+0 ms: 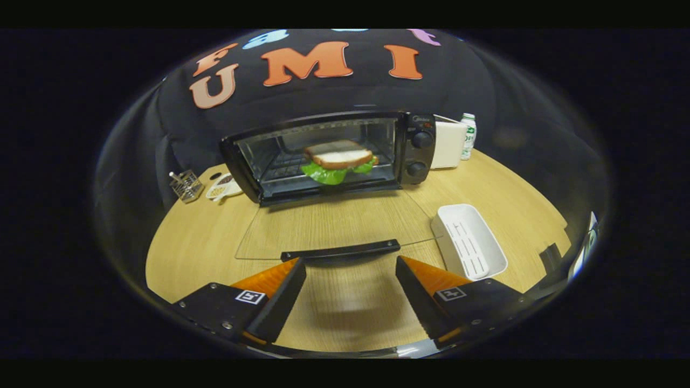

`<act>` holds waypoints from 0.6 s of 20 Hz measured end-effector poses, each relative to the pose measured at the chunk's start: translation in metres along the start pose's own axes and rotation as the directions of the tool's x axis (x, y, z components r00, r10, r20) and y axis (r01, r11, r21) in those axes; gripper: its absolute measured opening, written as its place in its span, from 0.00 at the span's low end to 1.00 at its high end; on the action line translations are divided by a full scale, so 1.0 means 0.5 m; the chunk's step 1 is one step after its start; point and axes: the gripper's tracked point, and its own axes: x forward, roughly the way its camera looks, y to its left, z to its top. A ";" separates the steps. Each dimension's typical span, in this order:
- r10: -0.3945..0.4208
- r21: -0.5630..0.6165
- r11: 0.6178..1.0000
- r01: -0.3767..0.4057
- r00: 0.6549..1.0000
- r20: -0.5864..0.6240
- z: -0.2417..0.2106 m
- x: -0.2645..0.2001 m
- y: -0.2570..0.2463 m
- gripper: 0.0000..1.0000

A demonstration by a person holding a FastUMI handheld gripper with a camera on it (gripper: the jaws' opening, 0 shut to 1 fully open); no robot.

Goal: Open the toaster oven, put the food inside, and close the toaster oven door.

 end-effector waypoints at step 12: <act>-0.019 -0.099 0.995 0.011 0.997 -0.078 -0.046 0.094 -0.002 1.00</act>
